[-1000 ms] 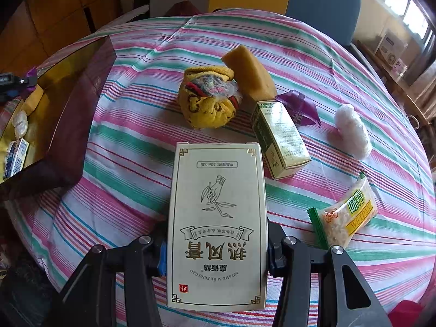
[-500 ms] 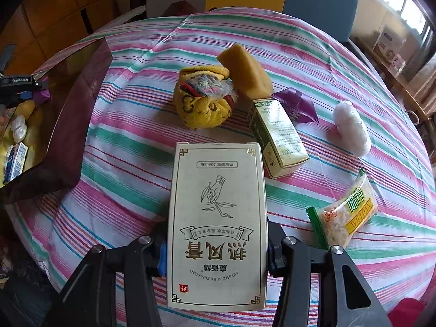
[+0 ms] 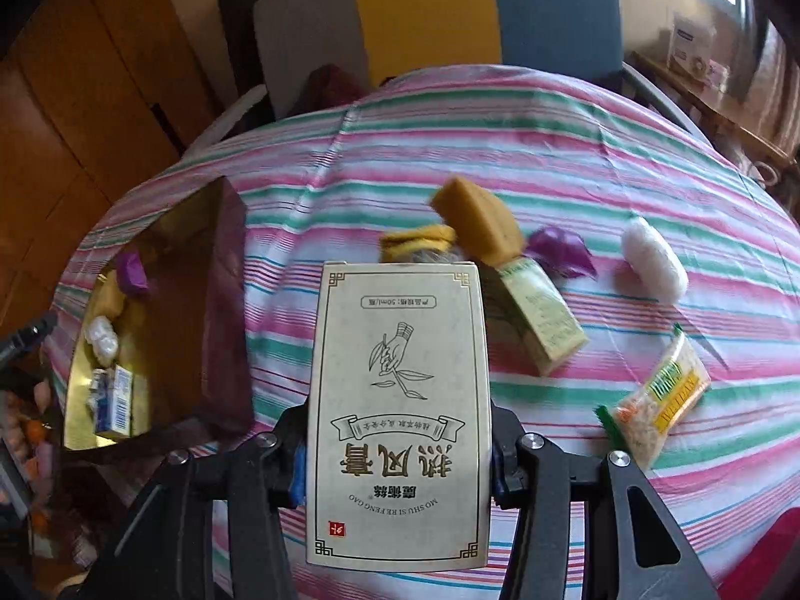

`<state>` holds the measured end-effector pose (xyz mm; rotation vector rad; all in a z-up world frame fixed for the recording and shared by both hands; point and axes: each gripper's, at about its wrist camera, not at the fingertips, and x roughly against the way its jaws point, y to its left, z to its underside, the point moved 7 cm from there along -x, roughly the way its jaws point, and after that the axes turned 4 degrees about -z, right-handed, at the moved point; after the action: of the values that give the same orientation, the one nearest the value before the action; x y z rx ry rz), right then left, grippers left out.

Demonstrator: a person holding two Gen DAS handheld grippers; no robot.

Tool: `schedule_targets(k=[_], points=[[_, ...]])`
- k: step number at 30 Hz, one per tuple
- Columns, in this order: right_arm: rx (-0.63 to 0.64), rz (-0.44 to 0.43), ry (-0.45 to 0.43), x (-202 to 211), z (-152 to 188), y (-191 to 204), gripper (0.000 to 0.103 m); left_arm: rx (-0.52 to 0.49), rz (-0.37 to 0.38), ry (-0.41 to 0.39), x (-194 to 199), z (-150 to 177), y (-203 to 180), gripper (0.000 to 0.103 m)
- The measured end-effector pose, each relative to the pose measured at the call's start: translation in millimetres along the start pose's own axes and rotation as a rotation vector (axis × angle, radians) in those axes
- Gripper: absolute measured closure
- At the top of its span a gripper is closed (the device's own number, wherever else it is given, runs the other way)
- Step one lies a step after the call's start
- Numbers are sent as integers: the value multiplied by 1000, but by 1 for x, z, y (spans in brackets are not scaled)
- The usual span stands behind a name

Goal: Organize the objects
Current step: 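Carry the purple packet into the gold tray and release it while the right gripper holds the white box, then lower the white box into the tray beside the purple packet, open right gripper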

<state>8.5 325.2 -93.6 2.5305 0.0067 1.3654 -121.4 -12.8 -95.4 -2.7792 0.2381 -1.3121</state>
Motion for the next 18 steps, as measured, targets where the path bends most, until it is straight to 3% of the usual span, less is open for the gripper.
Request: schedule_targets(k=[7, 13, 18], points=[[192, -186, 45, -27, -31, 148, 51, 65, 15, 12, 14, 21, 26, 60], [291, -203, 134, -95, -44, 241, 51, 102, 9, 4, 17, 28, 44, 60], [315, -161, 240, -155, -36, 278, 51, 153, 13, 11, 11, 32, 58, 60]])
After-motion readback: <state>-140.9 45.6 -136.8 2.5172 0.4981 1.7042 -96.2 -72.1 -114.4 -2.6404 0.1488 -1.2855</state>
